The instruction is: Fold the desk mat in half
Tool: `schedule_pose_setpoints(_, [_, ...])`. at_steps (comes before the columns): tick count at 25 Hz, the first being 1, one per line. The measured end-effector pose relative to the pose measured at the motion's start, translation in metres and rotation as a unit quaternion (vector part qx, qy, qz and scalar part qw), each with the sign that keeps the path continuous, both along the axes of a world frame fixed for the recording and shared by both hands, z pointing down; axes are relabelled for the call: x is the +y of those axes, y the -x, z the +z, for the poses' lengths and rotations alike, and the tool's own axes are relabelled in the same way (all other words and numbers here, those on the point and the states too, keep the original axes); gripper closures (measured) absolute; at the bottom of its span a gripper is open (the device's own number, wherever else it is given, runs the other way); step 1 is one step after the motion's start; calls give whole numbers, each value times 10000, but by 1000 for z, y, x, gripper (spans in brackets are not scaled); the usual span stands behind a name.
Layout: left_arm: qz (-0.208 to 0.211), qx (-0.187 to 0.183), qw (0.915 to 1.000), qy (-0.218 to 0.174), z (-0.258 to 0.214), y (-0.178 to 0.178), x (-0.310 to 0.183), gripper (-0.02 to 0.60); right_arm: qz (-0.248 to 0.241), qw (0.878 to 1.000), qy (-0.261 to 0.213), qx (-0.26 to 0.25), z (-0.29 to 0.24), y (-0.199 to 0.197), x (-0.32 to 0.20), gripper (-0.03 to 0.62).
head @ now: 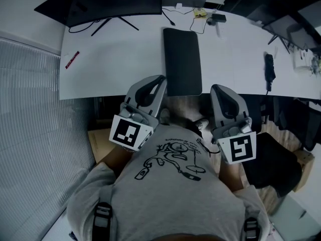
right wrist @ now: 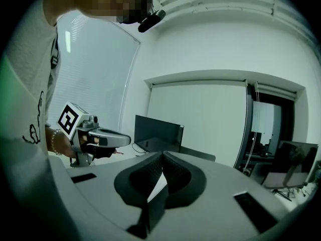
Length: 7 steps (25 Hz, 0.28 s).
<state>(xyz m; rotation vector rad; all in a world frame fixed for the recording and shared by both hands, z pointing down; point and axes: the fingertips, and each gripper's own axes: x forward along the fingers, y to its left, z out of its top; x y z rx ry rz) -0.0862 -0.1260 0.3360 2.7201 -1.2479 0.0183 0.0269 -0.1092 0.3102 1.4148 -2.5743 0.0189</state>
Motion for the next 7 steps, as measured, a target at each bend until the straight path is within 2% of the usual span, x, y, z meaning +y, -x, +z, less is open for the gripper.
schedule_pose_setpoints(7, [31,44,10000,51,2,3,2,551,12,10000,-8,43,0,2,2,588])
